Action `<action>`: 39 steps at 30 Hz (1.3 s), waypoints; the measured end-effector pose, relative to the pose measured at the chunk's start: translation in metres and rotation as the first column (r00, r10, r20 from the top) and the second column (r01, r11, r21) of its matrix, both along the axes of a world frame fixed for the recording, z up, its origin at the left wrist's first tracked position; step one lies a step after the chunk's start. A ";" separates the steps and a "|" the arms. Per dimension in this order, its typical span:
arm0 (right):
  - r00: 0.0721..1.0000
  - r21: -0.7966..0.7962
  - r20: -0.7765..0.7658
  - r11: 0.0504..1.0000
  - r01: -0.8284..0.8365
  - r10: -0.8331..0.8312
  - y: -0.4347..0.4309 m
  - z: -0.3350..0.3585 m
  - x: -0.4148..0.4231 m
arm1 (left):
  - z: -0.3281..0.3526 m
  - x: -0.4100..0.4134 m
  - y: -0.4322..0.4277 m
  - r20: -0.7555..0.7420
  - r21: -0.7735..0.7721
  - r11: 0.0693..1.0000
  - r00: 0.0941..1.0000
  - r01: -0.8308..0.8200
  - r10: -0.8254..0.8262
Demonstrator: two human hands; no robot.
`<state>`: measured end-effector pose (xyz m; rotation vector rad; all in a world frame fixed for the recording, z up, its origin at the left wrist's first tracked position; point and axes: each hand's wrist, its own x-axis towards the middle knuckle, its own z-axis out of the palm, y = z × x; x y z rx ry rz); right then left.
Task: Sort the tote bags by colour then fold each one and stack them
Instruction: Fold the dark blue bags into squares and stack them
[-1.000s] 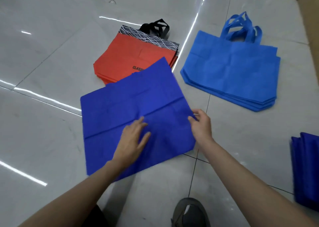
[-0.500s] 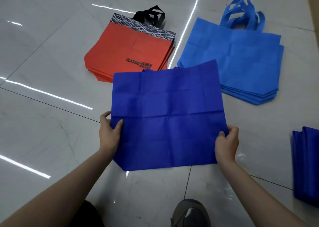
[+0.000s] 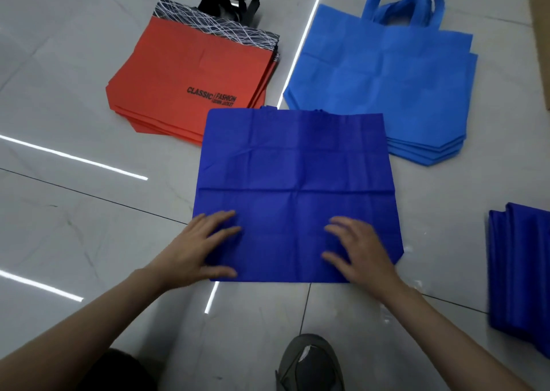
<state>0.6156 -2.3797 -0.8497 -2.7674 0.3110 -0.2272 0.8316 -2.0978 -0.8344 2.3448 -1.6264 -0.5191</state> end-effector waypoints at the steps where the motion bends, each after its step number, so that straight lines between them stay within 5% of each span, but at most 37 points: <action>1: 0.980 0.021 -0.094 0.985 -0.172 0.173 0.006 -0.004 -0.002 | -0.004 -0.006 0.004 -0.011 0.059 0.997 0.999 0.050 -0.050; 4: 0.921 -0.077 -0.200 0.932 -0.355 0.334 0.018 -0.015 -0.002 | -0.015 -0.013 0.013 0.019 0.138 0.988 0.997 0.071 -0.074; 10: 0.960 -0.244 0.048 0.935 -0.257 0.277 0.033 -0.020 0.002 | -0.007 -0.014 0.010 -0.083 0.071 0.997 0.996 -0.036 0.042; 16: 0.995 -0.128 0.094 0.992 -0.016 0.028 0.012 0.026 0.042 | 0.010 0.001 0.020 -0.122 -0.082 0.967 0.965 -0.242 0.231; 20: 0.981 0.069 -0.168 0.994 -0.085 0.095 -0.007 0.060 0.045 | 0.026 0.014 0.006 -0.271 -0.180 0.782 0.794 -0.596 0.544; 23: 0.999 0.260 -0.041 0.965 0.023 -0.013 -0.031 0.082 0.027 | 0.036 0.023 -0.011 -0.442 -0.189 0.664 0.667 -0.723 0.600; 26: 0.986 0.479 0.060 0.871 0.109 -0.156 -0.056 0.089 0.000 | 0.042 0.039 -0.017 -0.551 -0.170 0.578 0.563 -0.798 0.616; 30: 0.952 0.538 -0.118 0.787 0.301 -0.284 -0.072 0.078 -0.002 | 0.048 0.057 -0.022 -0.592 -0.168 0.574 0.548 -0.801 0.591; 34: 0.857 0.736 -0.139 0.527 0.425 -0.496 -0.078 0.066 0.033 | 0.055 0.068 -0.036 -0.662 -0.192 0.466 0.464 -0.864 0.589; 39: 0.679 0.689 -0.245 0.368 0.624 -0.692 -0.080 0.048 0.082 | 0.042 0.073 -0.052 -0.741 -0.114 0.384 0.336 -0.916 0.582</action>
